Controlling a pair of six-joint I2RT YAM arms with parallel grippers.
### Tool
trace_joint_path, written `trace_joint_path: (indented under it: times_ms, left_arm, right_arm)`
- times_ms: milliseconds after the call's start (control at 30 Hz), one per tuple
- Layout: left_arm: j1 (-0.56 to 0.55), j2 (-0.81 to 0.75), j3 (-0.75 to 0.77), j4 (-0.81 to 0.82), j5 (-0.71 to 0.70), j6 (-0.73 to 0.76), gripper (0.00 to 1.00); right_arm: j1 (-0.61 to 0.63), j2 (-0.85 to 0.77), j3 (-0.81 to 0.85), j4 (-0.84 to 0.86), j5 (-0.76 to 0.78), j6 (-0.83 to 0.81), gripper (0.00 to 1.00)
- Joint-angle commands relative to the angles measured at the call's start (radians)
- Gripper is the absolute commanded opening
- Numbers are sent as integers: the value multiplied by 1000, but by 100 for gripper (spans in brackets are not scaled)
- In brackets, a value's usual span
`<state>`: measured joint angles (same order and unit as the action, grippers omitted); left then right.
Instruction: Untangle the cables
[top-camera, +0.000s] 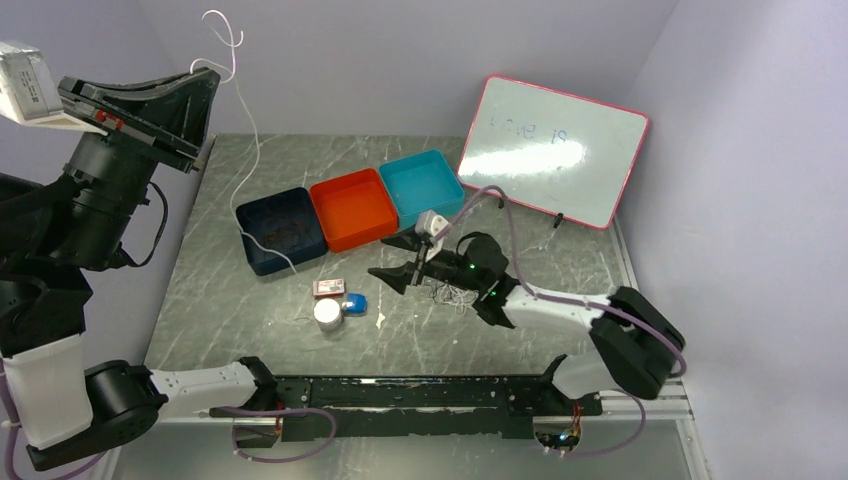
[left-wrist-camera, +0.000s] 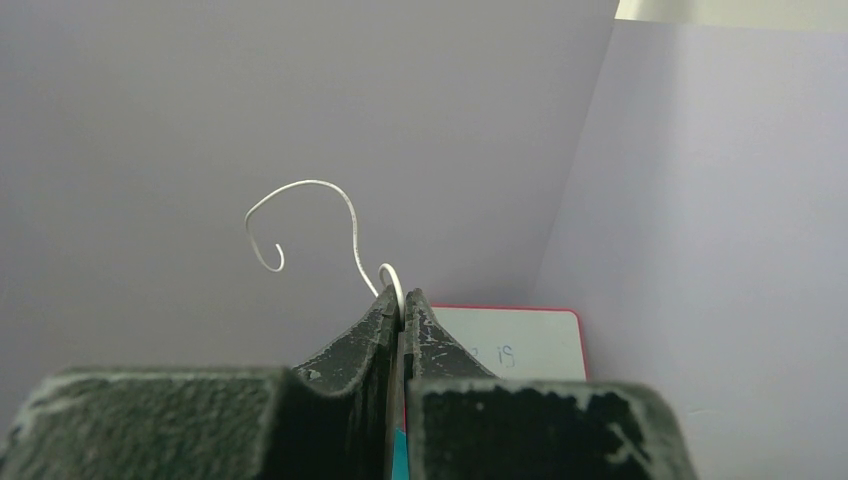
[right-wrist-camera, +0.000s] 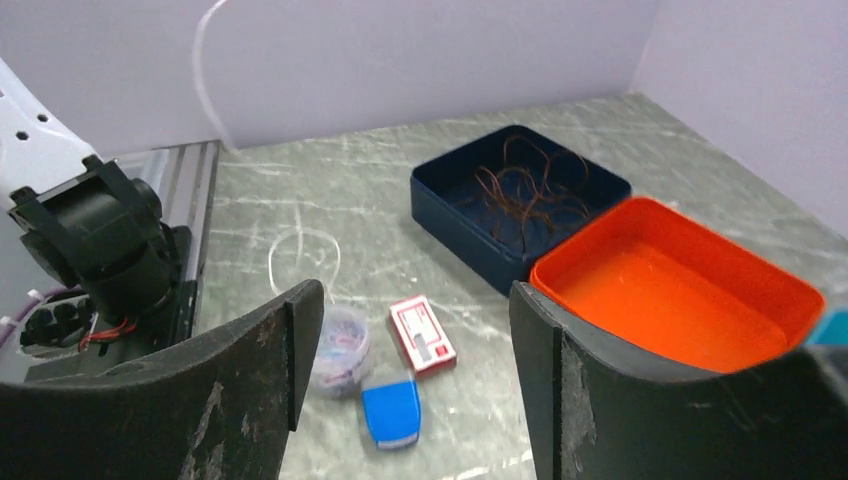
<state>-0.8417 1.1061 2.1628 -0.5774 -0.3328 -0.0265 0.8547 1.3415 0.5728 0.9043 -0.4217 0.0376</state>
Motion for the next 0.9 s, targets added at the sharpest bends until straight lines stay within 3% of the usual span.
trace_joint_path:
  times_ms: [0,300,667,867]
  left_arm:
    - [-5,-5,-2,-4,31,-19,7]
    - [-6,-7,-11,2,35,-24,7]
    - [-5,-27,-25,0,29,-28,7]
    - [-5,-34,-28,-2,24,-29,7]
  right_arm:
    - [19,116,80,182,-99,2,71]
    - [121,302,250,209,-148,-82,71]
    - [153,455,410,214,-171,-42,67]
    - [154,494,424,213,-148,-4,53]
